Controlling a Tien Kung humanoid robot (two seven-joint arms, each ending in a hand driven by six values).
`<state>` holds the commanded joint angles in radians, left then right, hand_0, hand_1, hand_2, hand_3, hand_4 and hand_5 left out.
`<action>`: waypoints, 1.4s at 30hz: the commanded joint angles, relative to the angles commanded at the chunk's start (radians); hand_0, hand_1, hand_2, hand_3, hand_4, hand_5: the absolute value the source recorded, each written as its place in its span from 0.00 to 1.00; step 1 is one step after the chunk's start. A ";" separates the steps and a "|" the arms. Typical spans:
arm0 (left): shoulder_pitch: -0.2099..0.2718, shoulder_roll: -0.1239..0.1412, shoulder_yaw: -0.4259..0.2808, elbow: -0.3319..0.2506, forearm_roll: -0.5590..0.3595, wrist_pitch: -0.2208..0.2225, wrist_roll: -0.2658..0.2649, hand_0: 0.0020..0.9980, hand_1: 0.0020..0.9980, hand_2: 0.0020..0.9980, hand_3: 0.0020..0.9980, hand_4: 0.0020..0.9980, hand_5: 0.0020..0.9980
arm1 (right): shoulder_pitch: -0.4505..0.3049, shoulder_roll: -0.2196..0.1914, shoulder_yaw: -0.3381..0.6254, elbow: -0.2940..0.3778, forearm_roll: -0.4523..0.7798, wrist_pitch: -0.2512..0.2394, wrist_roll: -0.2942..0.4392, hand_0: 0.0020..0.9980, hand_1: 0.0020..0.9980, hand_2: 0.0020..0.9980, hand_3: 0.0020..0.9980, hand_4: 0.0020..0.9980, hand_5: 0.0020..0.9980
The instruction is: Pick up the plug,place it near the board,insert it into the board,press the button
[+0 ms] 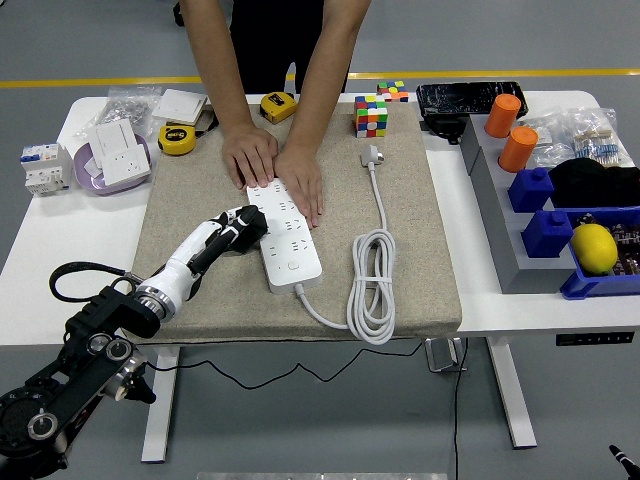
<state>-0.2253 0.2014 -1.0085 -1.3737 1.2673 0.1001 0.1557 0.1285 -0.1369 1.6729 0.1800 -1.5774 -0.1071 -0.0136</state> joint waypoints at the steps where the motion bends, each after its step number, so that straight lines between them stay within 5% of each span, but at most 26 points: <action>1: -0.007 0.002 0.005 0.001 0.007 0.000 0.003 1.00 0.99 0.93 0.93 1.00 1.00 | 0.000 0.000 0.000 0.000 0.000 0.000 0.000 1.00 0.84 0.76 0.79 1.00 0.83; 11: -0.079 0.038 0.053 0.011 0.137 0.008 0.055 1.00 0.99 0.93 0.93 1.00 1.00 | 0.004 -0.004 0.001 0.000 -0.005 -0.001 -0.003 1.00 0.84 0.76 0.79 1.00 0.83; 23: -0.106 0.066 0.061 -0.029 0.351 -0.012 0.140 1.00 0.97 0.92 0.92 1.00 1.00 | 0.003 -0.010 0.002 0.000 -0.008 -0.002 -0.006 1.00 0.84 0.76 0.79 1.00 0.83; 35: -0.076 0.067 0.020 -0.092 0.437 0.003 0.196 1.00 0.97 0.91 0.91 1.00 1.00 | 0.002 -0.013 0.008 0.000 -0.009 -0.004 -0.007 1.00 0.84 0.76 0.79 1.00 0.83; 42: -0.046 0.070 -0.004 -0.110 0.390 -0.046 0.275 1.00 0.96 0.91 0.90 1.00 1.00 | 0.002 -0.016 0.016 0.000 -0.013 -0.005 -0.008 1.00 0.84 0.76 0.79 1.00 0.83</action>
<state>-0.2712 0.2712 -1.0129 -1.4842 1.6576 0.0536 0.4307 0.1303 -0.1525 1.6894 0.1800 -1.5902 -0.1117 -0.0214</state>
